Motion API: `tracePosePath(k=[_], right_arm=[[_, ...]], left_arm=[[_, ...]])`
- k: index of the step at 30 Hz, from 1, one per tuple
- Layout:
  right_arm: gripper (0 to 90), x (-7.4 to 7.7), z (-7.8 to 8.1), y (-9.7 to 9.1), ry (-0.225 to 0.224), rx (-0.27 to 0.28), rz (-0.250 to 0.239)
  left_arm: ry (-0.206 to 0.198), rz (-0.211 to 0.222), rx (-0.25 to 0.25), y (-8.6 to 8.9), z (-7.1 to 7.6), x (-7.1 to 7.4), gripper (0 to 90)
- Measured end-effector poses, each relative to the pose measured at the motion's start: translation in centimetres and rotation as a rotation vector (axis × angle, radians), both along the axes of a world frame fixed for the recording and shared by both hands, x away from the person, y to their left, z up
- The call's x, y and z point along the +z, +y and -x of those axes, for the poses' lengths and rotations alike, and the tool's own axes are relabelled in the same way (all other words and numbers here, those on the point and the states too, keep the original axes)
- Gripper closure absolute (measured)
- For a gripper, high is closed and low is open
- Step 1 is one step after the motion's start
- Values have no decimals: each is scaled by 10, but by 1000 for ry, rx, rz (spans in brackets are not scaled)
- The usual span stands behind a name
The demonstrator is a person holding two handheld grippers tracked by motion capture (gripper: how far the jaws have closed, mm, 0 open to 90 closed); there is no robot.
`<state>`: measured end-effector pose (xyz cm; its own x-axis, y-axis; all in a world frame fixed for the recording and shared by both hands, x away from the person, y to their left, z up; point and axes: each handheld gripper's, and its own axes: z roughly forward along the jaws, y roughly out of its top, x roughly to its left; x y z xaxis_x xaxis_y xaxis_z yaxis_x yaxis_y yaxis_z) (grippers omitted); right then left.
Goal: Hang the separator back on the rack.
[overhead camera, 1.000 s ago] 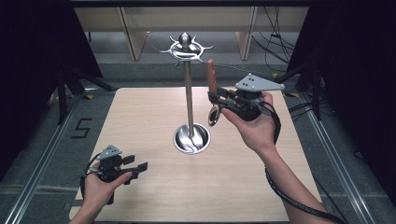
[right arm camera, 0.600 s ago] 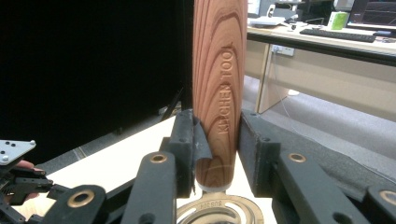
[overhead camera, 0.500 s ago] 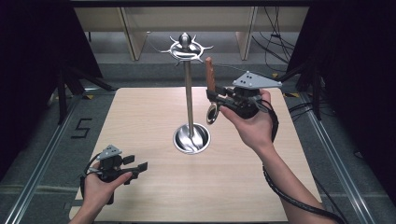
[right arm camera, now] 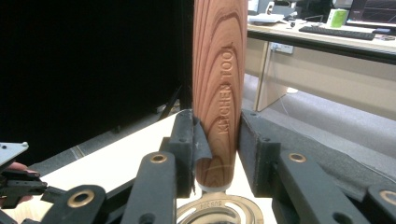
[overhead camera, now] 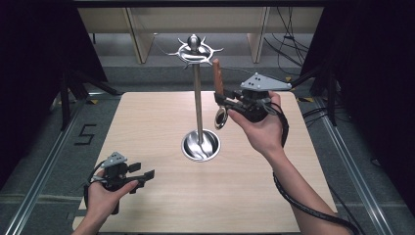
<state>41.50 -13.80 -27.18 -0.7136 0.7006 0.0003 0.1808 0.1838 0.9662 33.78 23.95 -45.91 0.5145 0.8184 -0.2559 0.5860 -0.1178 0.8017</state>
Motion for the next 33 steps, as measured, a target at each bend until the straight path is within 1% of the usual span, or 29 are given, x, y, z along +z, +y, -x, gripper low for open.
tracePosePath(k=[2, 4, 6, 8, 9, 11, 12, 14, 15, 16, 20, 22, 23, 25, 26, 27, 29, 30, 31, 32, 33], right_arm=[[693, 0, -1, 1, 5, -1, -4], [693, 0, -2, 1, -5, -8, 7], [693, -1, -3, 2, 3, -4, 5], [693, -1, -3, 3, 20, -12, -2], [693, -1, -5, 3, 10, -6, 3], [693, -1, -5, 5, 19, -12, -3], [693, -1, -6, 6, 7, -3, 5], [693, -1, -6, 8, 12, -15, 3], [693, 0, -7, 8, 5, -15, 12], [692, 0, -8, 9, 11, -15, 7], [692, 0, -10, 11, -1, -18, 13], [692, 0, -10, 12, 11, -28, 11], [692, 0, -11, 12, -6, -18, 21], [692, -1, -11, 12, -1, -19, 18], [692, 0, -11, 13, 12, -22, 15], [692, 0, -11, 14, 13, -24, 19], [692, 1, -11, 14, -6, -25, 37], [692, 1, -9, 14, 11, -35, 30], [692, 0, -9, 15, 4, -42, 27], [692, 0, -9, 15, 16, -40, 28], [692, 0, -8, 15, 12, -43, 30]], left_arm=[[-2, 2, 1, 0, 0, 0, 309], [-2, 3, 2, 0, 0, 0, 309], [-2, 4, -3, 0, 0, 0, 309], [0, 2, 0, 0, 0, 0, 309], [2, 1, 0, 0, 0, 0, 309], [1, 5, 2, 0, 0, 0, 309], [4, 0, -5, 0, 0, 0, 309], [0, 2, 0, 0, 0, 0, 309], [0, 3, 1, 0, 0, 0, 309], [-1, 4, 1, 0, 0, 0, 309], [0, 3, 0, 0, 0, 0, 309], [-1, 4, 0, 0, 0, 0, 309], [-2, 5, 0, 0, 0, 0, 309], [-1, 3, -5, 1, -1, -1, 309], [4, 0, -2, 0, -1, -1, 309], [7, -1, -6, 0, -1, -1, 309], [5, 9, -10, -1, -1, -1, 309], [-1, 0, -12, -1, 0, 0, 309], [-1, -2, -5, -1, 0, 0, 309], [-2, -4, -7, -1, 0, 0, 309], [3, -1, -2, 0, 0, 0, 309]])
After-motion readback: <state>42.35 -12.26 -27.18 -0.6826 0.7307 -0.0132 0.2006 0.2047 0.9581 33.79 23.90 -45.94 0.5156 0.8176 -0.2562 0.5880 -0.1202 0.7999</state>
